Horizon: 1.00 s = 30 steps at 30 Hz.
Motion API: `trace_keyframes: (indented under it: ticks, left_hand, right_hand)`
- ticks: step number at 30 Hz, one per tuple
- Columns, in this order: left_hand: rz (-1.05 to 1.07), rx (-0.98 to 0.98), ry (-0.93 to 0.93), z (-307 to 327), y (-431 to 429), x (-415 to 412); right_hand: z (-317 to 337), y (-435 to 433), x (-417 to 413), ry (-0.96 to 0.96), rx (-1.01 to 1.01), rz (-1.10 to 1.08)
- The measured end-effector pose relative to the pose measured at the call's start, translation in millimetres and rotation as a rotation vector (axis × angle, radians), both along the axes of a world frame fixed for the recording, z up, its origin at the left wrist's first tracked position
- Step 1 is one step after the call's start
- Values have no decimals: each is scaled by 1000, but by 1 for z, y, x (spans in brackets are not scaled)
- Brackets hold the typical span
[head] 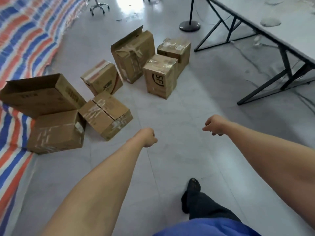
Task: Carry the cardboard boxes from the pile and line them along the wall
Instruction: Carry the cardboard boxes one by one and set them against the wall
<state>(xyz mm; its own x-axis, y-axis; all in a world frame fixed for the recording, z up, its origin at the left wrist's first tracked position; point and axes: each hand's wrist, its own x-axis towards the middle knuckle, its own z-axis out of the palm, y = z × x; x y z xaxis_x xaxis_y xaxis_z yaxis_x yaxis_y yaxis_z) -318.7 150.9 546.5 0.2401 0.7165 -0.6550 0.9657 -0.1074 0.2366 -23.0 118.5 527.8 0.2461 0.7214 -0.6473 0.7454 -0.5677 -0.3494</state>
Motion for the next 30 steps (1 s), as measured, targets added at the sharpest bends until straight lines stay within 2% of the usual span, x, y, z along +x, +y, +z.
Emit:
trace_keyframes:
  ticks: [7, 16, 22, 27, 30]
  left_hand:
    - [112, 10, -100, 6, 159, 81]
    - [210, -50, -48, -34, 374, 93]
    - [258, -78, -54, -36, 537, 114]
    - [311, -76, -90, -36, 634, 145]
    - [362, -105, -74, -49, 690, 160]
  right_hand:
    - [19, 194, 71, -57, -1, 96]
    - [-22, 427, 92, -40, -11, 178]
    - [-17, 586, 115, -20, -43, 147]
    - [-17, 690, 137, -23, -39, 194]
    - [-38, 757, 156, -13, -73, 226]
